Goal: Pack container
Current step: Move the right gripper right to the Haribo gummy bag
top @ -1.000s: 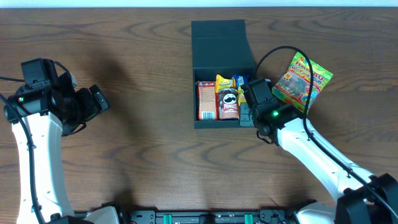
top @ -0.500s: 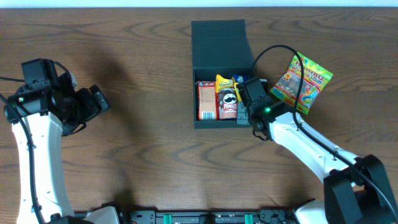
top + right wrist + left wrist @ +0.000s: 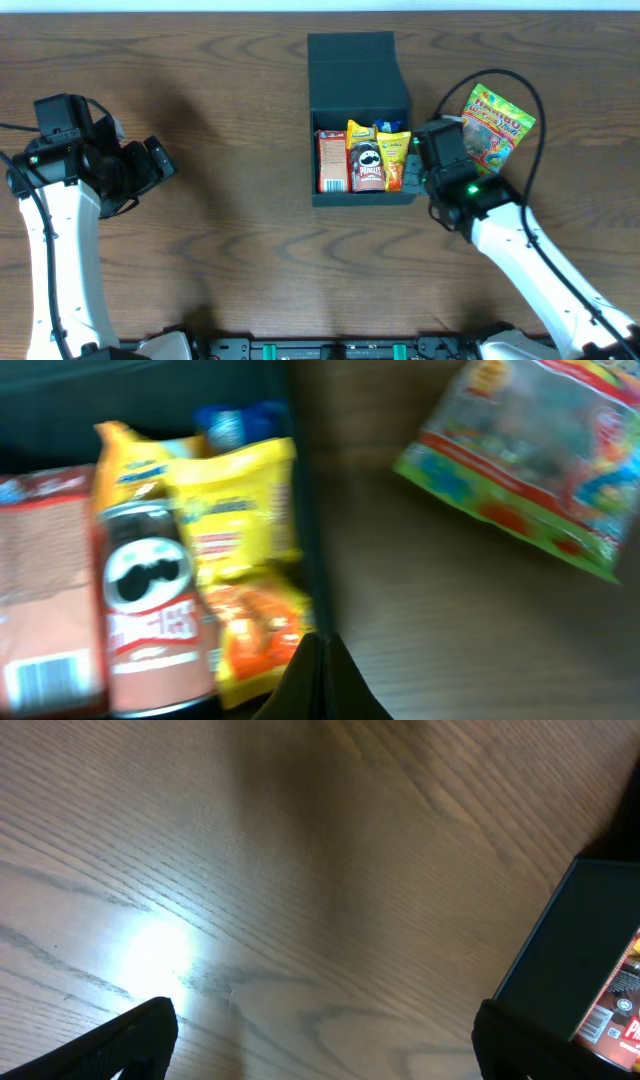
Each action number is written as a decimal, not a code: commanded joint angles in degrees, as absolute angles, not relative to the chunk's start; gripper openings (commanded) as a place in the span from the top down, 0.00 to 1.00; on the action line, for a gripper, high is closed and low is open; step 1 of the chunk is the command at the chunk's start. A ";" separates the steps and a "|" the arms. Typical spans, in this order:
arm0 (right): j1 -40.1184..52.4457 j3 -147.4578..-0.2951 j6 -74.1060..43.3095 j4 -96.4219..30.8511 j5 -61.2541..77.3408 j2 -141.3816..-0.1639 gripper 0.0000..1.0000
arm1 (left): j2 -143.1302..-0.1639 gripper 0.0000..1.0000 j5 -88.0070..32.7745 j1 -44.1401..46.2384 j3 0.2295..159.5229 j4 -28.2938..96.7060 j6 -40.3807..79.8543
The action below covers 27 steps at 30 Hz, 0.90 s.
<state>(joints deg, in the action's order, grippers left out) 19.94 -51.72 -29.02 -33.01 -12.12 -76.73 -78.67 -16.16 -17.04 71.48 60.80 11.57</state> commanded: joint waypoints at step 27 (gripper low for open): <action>-15.86 -58.39 -36.40 -27.77 6.72 -92.64 0.03 | -78.96 0.05 -16.12 -17.32 71.22 60.82 11.16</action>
